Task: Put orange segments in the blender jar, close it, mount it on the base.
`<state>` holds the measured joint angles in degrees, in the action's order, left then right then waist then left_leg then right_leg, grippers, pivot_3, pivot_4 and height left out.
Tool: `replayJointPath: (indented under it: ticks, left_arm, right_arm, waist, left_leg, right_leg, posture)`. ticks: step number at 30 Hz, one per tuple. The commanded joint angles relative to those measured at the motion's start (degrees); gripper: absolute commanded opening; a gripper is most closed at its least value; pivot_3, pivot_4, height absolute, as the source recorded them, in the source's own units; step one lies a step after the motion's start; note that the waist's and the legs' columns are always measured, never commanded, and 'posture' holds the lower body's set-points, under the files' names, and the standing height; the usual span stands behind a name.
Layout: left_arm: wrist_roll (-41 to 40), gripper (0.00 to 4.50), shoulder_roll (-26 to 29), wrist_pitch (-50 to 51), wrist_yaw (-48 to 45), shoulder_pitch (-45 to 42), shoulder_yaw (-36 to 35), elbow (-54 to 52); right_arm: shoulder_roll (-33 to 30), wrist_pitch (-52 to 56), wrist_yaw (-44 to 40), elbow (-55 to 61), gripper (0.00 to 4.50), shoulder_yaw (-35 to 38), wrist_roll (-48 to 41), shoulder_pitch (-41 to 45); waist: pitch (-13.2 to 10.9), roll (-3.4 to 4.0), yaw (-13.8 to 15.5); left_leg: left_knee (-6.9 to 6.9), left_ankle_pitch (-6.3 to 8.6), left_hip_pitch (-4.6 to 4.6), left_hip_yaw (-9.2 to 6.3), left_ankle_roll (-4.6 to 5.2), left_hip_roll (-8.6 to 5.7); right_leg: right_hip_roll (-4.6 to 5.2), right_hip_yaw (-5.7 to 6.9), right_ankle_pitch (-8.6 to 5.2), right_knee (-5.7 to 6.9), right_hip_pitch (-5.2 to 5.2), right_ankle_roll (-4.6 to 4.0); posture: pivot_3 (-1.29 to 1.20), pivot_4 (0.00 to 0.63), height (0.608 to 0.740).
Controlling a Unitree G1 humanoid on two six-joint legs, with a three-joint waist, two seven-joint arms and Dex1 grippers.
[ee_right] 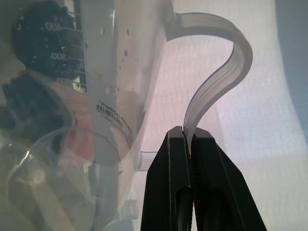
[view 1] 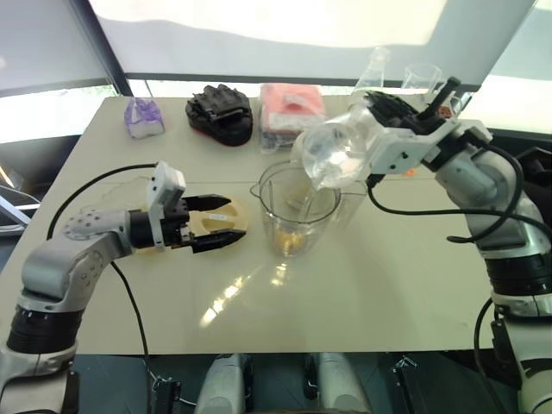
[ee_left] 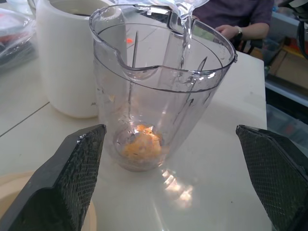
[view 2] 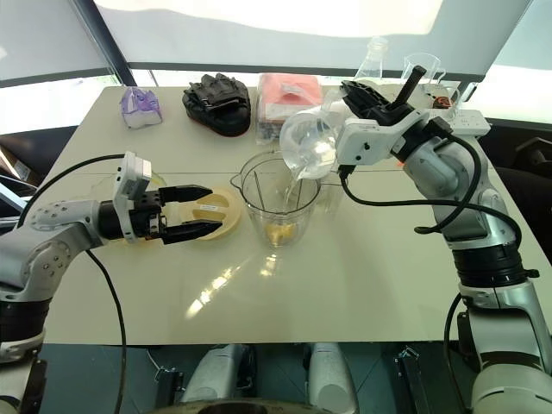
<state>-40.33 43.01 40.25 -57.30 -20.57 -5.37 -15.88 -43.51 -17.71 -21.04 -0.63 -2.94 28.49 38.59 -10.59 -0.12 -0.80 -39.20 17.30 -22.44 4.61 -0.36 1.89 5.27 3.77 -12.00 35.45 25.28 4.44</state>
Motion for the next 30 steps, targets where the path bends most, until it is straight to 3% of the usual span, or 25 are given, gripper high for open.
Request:
replayJointPath:
  ticks: [1, 6, 10, 18, 23, 30]
  left_arm:
    - [0.1, 4.50, 0.0, -1.2, -0.3, -1.0, -0.6, -0.5]
    - [0.3, 4.50, -0.1, -1.4, -0.3, -1.2, -0.5, -0.2]
    - [0.4, 4.50, -0.1, -1.5, -0.5, -1.3, -0.2, -0.2]
    - [0.6, 4.50, -0.5, -1.8, -1.4, -2.7, 0.3, 0.6]
    - [0.4, 4.50, -0.8, -1.6, -2.5, -4.0, 1.0, 0.7]
    - [-0.5, 4.50, -1.6, -0.6, -2.9, -4.5, 2.0, -0.2]
  right_arm:
    - [-0.8, -0.4, 1.6, 0.6, 0.04, 1.6, -0.1, 1.8]
    - [-0.1, 0.1, 1.8, 0.3, 0.04, 2.2, -1.2, 2.1]
    - [6.2, 12.6, -2.3, 3.4, 0.04, 6.8, -14.1, 0.3]
    - [12.1, 34.5, -6.1, 14.2, 0.04, 15.4, -33.0, -5.8]
    - [15.4, 48.8, 0.6, 22.9, 0.04, 24.8, -39.9, -10.8]
    - [16.8, 57.4, 14.3, 27.3, 0.04, 33.1, -34.0, -19.7]
  waist:
    - [0.0, 0.00, 0.0]
    - [0.0, 0.00, 0.0]
    - [0.0, -0.07, -0.1]
    - [0.0, -0.07, 0.3]
    - [0.0, -0.06, 0.2]
    - [0.0, -0.07, 0.2]
  left_leg:
    - [0.00, 0.00, 0.00, 0.00, 0.00, 0.00]
    - [0.00, 0.00, 0.00, 0.01, 0.00, 0.00]
    - [-0.01, -0.01, 0.03, 0.00, -0.01, 0.01]
    - [-0.01, 0.01, 0.02, -0.05, 0.03, 0.01]
    - [-0.01, 0.02, 0.02, -0.05, 0.04, 0.01]
    - [-0.01, 0.02, 0.03, -0.06, 0.04, 0.00]
  right_leg:
    - [0.00, 0.00, 0.00, 0.00, 0.00, 0.00]
    - [0.00, 0.00, 0.00, 0.01, 0.00, 0.00]
    - [-0.02, 0.00, 0.01, 0.03, -0.02, -0.01]
    - [-0.01, 0.04, 0.02, 0.06, -0.05, -0.02]
    - [-0.01, 0.04, 0.02, 0.10, -0.04, -0.02]
    - [-0.02, 0.04, 0.01, 0.12, -0.05, -0.02]
  posture:
    - [0.00, 0.150, 0.740]
    - [0.00, 0.150, 0.740]
    - [0.00, 0.150, 0.740]
    - [0.00, 0.150, 0.740]
    - [0.00, 0.150, 0.740]
    - [0.00, 0.150, 0.740]
